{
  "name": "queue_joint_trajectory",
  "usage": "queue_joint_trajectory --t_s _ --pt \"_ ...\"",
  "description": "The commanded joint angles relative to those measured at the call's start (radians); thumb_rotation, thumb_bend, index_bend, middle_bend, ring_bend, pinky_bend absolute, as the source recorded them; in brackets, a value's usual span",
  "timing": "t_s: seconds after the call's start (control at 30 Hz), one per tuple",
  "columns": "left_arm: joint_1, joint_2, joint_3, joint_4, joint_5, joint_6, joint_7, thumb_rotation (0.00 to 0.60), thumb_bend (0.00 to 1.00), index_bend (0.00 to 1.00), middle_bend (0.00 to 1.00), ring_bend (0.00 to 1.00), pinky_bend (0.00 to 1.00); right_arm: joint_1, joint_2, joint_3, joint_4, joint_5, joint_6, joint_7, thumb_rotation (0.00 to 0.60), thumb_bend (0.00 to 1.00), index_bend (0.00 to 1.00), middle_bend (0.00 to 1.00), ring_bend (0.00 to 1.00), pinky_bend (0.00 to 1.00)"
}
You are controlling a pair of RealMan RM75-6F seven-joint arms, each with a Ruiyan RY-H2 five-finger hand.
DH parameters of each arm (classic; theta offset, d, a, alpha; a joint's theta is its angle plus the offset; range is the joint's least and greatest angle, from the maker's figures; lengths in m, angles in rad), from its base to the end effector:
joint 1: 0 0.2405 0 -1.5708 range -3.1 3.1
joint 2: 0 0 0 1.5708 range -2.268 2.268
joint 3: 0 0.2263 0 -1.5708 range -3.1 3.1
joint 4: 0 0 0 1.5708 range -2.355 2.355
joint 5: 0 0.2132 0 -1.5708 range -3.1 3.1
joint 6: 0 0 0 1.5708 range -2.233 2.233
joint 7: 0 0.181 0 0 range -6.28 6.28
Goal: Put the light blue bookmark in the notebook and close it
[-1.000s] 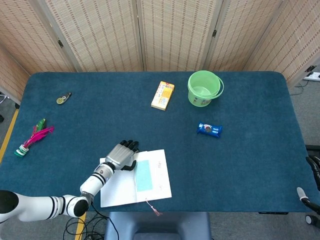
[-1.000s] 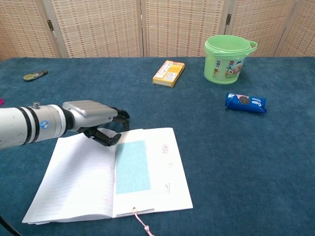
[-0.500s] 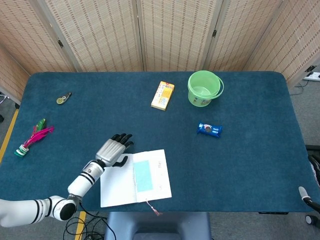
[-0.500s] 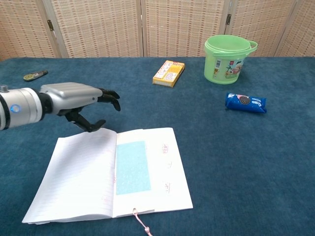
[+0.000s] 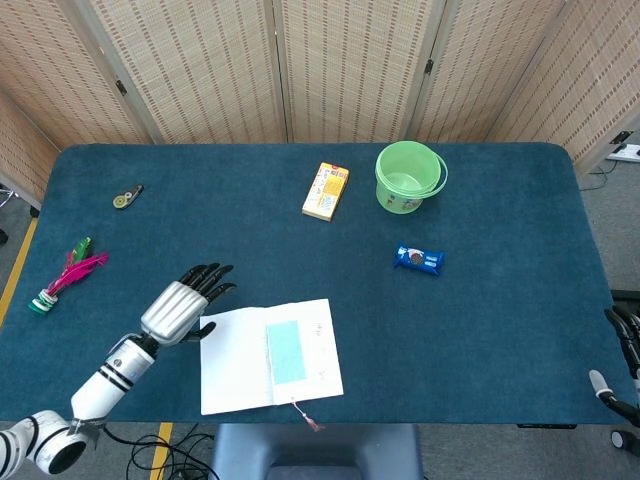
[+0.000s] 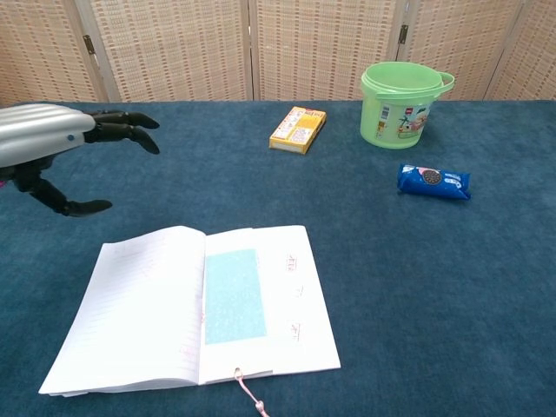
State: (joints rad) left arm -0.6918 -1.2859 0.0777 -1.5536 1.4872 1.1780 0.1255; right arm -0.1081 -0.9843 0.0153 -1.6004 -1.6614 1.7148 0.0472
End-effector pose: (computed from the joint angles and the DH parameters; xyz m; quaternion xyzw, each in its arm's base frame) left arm -0.1528 0.3139 0.0270 -0.7964 -0.2659 -0.3838 0.3843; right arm -0.2901 -0.1508 0.2005 0.5919 -0.3258 0.3895 0.6259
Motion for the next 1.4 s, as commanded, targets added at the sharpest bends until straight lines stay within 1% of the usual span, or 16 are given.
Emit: queue_joint_trajectory --t_s 0.03,0.13,0.33,0.5,0.73,1.0,1.4 --pt "0.046 0.037 0.031 0.026 0.078 0.062 -0.070 0.600 0.32 0.19 0.05 0.00 0.15 0.000 0.002 0.000 -0.004 -0.001 0.001 -0.004 0.600 0.25 0.06 0.11 0.05 0.07" --pt "0.078 0.051 0.052 0.051 0.139 0.111 -0.111 0.600 0.29 0.19 0.05 0.00 0.15 0.002 0.003 -0.001 -0.008 -0.003 -0.001 -0.006 0.600 0.25 0.06 0.11 0.05 0.07" --pt "0.135 0.055 0.098 0.109 0.224 0.171 -0.172 0.600 0.25 0.19 0.05 0.00 0.15 0.007 0.007 0.000 -0.015 -0.010 -0.002 -0.015 0.600 0.25 0.06 0.11 0.05 0.07" --pt "0.193 0.041 0.137 0.155 0.276 0.213 -0.167 0.600 0.25 0.17 0.05 0.00 0.15 0.013 0.005 -0.001 -0.019 -0.014 -0.008 -0.018 0.600 0.24 0.07 0.11 0.05 0.07" --pt "0.239 0.015 0.178 0.200 0.344 0.224 -0.152 0.600 0.25 0.14 0.05 0.00 0.15 0.028 0.003 -0.001 -0.030 -0.029 -0.021 -0.032 0.600 0.24 0.06 0.11 0.05 0.07" --pt "0.265 -0.047 0.187 0.267 0.406 0.234 -0.122 0.600 0.25 0.10 0.05 0.00 0.15 0.042 -0.004 -0.005 -0.040 -0.044 -0.036 -0.047 0.600 0.24 0.06 0.11 0.05 0.07" --pt "0.271 -0.130 0.193 0.326 0.436 0.167 -0.083 0.600 0.25 0.07 0.04 0.00 0.15 0.038 -0.005 -0.010 -0.046 -0.040 -0.033 -0.056 0.600 0.24 0.06 0.11 0.05 0.07"
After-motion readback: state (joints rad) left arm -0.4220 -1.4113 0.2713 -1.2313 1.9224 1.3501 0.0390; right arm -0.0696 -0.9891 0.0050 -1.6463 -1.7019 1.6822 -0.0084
